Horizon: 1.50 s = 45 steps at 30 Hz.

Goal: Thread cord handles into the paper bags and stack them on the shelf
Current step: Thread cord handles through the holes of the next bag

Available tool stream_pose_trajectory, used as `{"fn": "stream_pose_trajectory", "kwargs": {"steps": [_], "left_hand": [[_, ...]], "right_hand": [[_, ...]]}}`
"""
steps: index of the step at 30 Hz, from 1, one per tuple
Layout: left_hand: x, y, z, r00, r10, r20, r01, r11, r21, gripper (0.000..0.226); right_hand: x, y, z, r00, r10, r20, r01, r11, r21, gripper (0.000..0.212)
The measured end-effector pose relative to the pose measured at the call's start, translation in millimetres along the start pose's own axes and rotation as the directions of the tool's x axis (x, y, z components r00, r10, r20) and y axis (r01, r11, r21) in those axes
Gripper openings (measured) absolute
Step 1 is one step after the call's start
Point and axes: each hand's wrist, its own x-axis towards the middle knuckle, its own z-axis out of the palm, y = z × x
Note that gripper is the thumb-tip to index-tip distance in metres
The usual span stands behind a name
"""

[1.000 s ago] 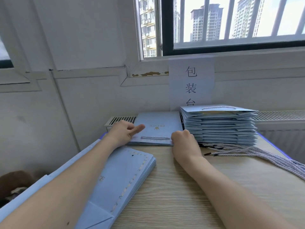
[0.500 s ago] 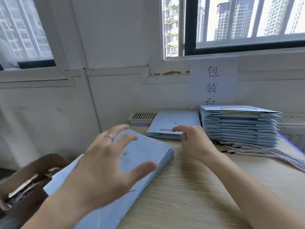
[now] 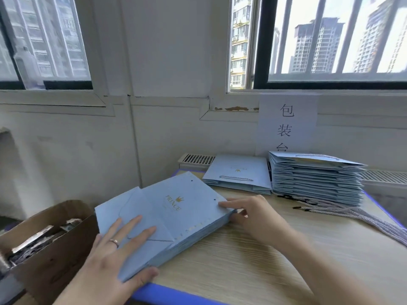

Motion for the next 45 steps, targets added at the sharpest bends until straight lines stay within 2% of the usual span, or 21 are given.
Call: {"fn": "stream_pose_trajectory", "kwargs": {"steps": [2,6,9,11,13,16,19,21,24,26,28,29,32,34,37,41,43,44,45], "left_hand": [[4,-8,-4,1.0,-0.004,0.01,0.004,0.998,-0.068,0.073],[10,-12,-11,0.999,0.035,-0.005,-0.035,0.982,-0.186,0.071],[9,-9,-13,0.998,0.027,-0.061,-0.041,0.97,-0.239,0.077],[8,-4,-14,0.992,0.016,-0.126,-0.046,0.968,-0.245,0.083],[6,1,-15,0.985,0.008,-0.171,-0.052,0.966,-0.252,0.093],[2,-2,-15,0.982,-0.11,-0.151,0.038,0.909,-0.416,0.109],[0,-1,-14,0.983,-0.141,-0.116,0.069,0.874,-0.481,0.111],[-2,8,-14,0.969,-0.189,-0.161,0.088,0.867,-0.491,0.113],[2,34,-13,0.926,-0.212,-0.311,0.056,0.895,-0.443,0.104],[7,51,-12,0.905,-0.167,-0.392,-0.002,0.918,-0.397,0.103],[13,72,-9,0.914,-0.107,-0.391,-0.057,0.921,-0.385,0.111],[16,85,-6,0.918,-0.025,-0.395,-0.134,0.919,-0.371,0.114],[27,137,10,0.873,0.254,-0.416,-0.417,0.832,-0.366,0.102],[34,175,21,0.839,0.351,-0.416,-0.512,0.766,-0.388,0.104],[41,213,35,0.806,0.424,-0.412,-0.571,0.74,-0.356,0.111],[45,231,44,0.838,0.382,-0.39,-0.533,0.727,-0.433,0.105],[45,232,50,0.831,0.385,-0.402,-0.543,0.721,-0.431,0.097],[44,232,53,0.824,0.387,-0.414,-0.551,0.715,-0.429,0.092],[44,231,55,0.819,0.378,-0.432,-0.555,0.713,-0.428,0.087]], "right_hand": [[-1,3,3,0.998,-0.062,0.003,0.062,0.998,-0.019,0.035],[1,12,1,0.986,-0.151,0.07,0.161,0.971,-0.174,0.031],[-6,15,-5,0.962,-0.265,0.067,0.273,0.947,-0.169,0.031],[-15,15,-5,0.945,-0.327,-0.015,0.322,0.936,-0.145,0.031],[-24,12,-6,0.907,-0.384,-0.171,0.353,0.917,-0.186,0.027],[-34,1,-16,0.783,-0.443,-0.438,0.367,0.896,-0.25,0.023],[-45,-3,-33,0.648,-0.449,-0.616,0.358,0.892,-0.274,0.027],[-54,-4,-46,0.582,-0.422,-0.695,0.328,0.904,-0.274,0.025],[-70,-9,-70,0.496,-0.355,-0.792,0.252,0.932,-0.26,0.024],[-83,-16,-87,0.443,-0.304,-0.843,0.192,0.951,-0.242,0.023],[-98,-26,-104,0.415,-0.252,-0.874,0.13,0.967,-0.218,0.017],[-106,-31,-110,0.409,-0.225,-0.884,0.097,0.974,-0.202,0.014],[-127,-48,-120,0.396,-0.168,-0.903,0.048,0.986,-0.162,0.014],[-136,-59,-119,0.376,-0.208,-0.903,0.047,0.978,-0.206,0.015],[-140,-70,-108,0.445,-0.229,-0.866,0.079,0.973,-0.216,0.021],[-136,-76,-90,0.552,-0.17,-0.816,0.231,0.972,-0.046,0.024],[-135,-75,-88,0.633,-0.151,-0.759,0.319,0.945,0.078,0.018],[-134,-70,-86,0.692,-0.156,-0.705,0.342,0.931,0.129,0.014],[-132,-65,-83,0.779,-0.154,-0.608,0.346,0.914,0.212,0.02]]}}
